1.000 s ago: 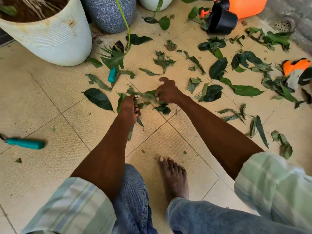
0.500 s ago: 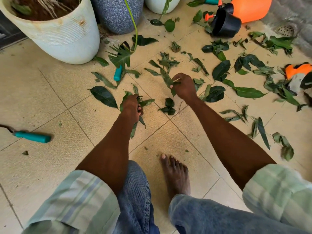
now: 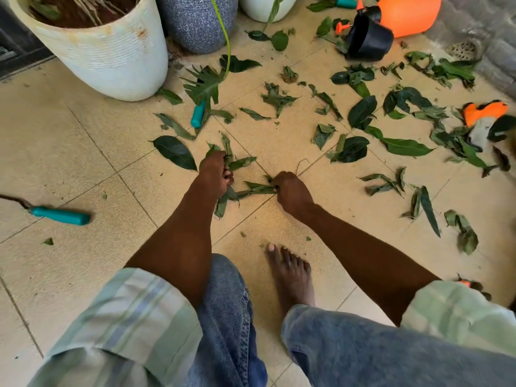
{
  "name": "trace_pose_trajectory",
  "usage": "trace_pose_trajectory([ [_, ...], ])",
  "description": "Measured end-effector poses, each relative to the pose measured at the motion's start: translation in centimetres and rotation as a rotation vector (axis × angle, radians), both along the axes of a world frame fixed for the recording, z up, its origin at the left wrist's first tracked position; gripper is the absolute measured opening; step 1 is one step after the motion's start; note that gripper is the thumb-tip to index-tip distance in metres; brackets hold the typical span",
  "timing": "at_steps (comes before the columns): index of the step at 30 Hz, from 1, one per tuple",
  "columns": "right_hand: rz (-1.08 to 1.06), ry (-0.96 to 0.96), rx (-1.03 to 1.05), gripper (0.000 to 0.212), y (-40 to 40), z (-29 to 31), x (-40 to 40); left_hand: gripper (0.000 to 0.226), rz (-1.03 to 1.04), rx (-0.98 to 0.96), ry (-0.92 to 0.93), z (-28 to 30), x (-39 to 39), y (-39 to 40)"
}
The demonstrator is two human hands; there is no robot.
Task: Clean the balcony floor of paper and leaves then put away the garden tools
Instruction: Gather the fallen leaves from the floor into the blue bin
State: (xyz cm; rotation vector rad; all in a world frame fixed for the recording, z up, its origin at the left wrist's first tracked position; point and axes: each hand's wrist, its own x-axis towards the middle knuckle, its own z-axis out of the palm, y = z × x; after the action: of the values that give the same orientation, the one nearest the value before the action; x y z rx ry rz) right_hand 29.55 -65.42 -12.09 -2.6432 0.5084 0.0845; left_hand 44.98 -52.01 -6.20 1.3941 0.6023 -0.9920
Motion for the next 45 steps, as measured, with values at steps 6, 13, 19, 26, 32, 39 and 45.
trace_pose_trajectory([
  [6,-0.831,-0.316,0.648,0.031,-0.3,4.9,3.8,0.028,0.008,-0.069,-0.033,1.2,0.1,1.0],
  [13,-0.657,-0.302,1.094,0.018,5.6,9.3,10.1,0.053,0.096,-0.309,-0.063,2.6,0.8,2.3],
  [19,-0.599,-0.226,1.035,0.026,11.1,9.3,11.9,0.032,0.014,-0.154,-0.089,3.9,1.2,4.5],
  [26,-0.426,-0.118,1.093,0.023,8.8,8.7,12.7,0.028,0.158,-0.001,-0.138,3.2,2.7,7.7],
  [32,-0.107,0.043,0.131,0.040,2.9,2.2,10.5,0.033,0.201,0.061,-0.125,2.0,3.8,10.3],
  [39,0.105,0.002,-0.227,0.030,5.6,0.0,6.1,0.032,0.097,0.103,-0.179,3.0,3.1,8.8],
  [45,-0.206,-0.025,0.140,0.030,4.8,2.8,7.8,0.024,0.105,0.117,-0.185,2.8,3.1,9.1],
])
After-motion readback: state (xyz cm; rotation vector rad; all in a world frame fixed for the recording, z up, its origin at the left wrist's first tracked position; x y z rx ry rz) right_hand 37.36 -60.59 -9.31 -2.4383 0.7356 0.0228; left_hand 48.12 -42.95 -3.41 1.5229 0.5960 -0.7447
